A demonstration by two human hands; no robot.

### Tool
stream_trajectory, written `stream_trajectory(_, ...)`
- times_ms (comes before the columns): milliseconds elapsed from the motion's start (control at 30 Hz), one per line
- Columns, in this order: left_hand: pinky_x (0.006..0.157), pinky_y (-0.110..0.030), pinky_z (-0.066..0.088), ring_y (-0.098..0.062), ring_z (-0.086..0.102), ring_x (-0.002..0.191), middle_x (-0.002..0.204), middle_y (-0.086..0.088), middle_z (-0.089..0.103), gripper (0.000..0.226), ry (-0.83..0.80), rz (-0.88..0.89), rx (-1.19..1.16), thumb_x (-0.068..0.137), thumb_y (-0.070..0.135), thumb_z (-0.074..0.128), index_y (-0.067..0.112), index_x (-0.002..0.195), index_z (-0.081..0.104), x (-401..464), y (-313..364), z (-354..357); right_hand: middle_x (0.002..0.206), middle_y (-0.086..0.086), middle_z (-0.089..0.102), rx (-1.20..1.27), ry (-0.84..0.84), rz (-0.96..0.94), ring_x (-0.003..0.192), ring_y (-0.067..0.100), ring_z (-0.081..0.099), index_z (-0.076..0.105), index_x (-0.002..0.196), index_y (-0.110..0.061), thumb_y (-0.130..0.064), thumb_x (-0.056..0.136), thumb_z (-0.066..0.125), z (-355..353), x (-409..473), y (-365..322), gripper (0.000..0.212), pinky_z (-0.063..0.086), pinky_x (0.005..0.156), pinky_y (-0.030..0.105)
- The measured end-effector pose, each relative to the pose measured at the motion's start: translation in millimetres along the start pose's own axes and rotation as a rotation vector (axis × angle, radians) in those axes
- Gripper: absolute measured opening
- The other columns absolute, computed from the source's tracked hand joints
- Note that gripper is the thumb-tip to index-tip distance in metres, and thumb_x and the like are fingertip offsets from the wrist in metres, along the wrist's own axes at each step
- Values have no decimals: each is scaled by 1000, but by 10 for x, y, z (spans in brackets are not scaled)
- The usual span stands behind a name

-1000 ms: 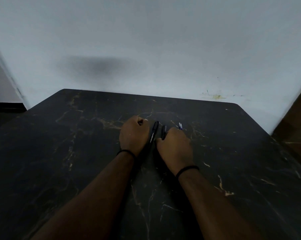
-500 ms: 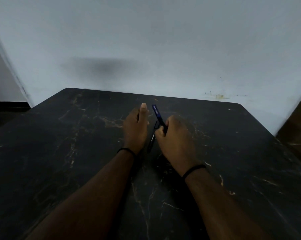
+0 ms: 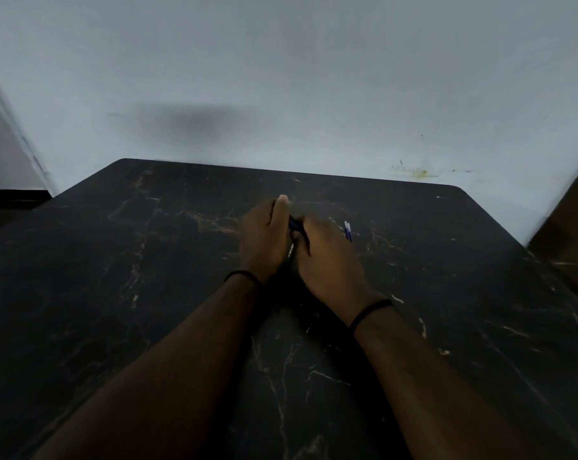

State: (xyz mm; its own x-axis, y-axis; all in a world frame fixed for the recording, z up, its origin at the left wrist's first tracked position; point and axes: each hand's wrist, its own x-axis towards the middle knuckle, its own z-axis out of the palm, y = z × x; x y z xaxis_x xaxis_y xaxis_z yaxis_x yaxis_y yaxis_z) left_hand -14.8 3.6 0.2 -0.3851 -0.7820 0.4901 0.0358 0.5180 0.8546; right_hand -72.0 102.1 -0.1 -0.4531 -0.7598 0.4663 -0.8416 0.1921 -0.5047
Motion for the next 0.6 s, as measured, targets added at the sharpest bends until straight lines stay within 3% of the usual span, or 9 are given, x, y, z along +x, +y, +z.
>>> stream_trajectory(100,56,-45,33,-19,37,55,57,-7,41,41,-4,-8,-19,95,32,39,15,58,38,-8,11,-9,81,-8,47,-48,-2,25,70,10,45,52,92,-20,-28,104,43,2,3,12,18,30,61,27)
stream_trajectory(200,56,-43,32,-18,38,55,58,-8,43,42,-8,-16,-36,97,29,39,15,58,39,-26,-6,-9,72,-14,38,-75,-3,26,62,3,37,44,85,-23,-27,104,43,-4,3,5,20,27,55,24)
stream_trajectory(300,56,-40,31,-16,36,54,56,-2,40,43,-3,-21,-26,99,26,39,18,57,38,-31,-9,-7,71,-11,41,-38,-47,41,62,4,40,43,82,-23,-28,106,40,-6,4,13,25,29,62,30)
stream_trajectory(433,55,-48,35,-23,39,58,58,-10,42,40,-21,-5,-27,99,24,39,12,61,43,-38,3,-12,67,-11,44,-47,-8,104,60,2,41,40,73,-26,-32,105,40,2,-13,6,33,26,52,23)
stream_trajectory(500,57,-51,38,-24,39,59,60,-12,42,41,-8,-11,-12,101,21,39,12,61,42,-41,3,-6,65,-9,45,-90,16,145,57,4,43,38,68,-27,-37,105,38,19,-16,-19,38,27,50,25)
stream_trajectory(600,57,-48,37,-29,40,58,60,-14,42,43,25,-16,-20,102,20,39,15,59,38,-39,6,-4,62,-8,45,-115,43,174,55,5,43,39,65,-26,-43,104,37,28,-15,-44,43,26,49,25)
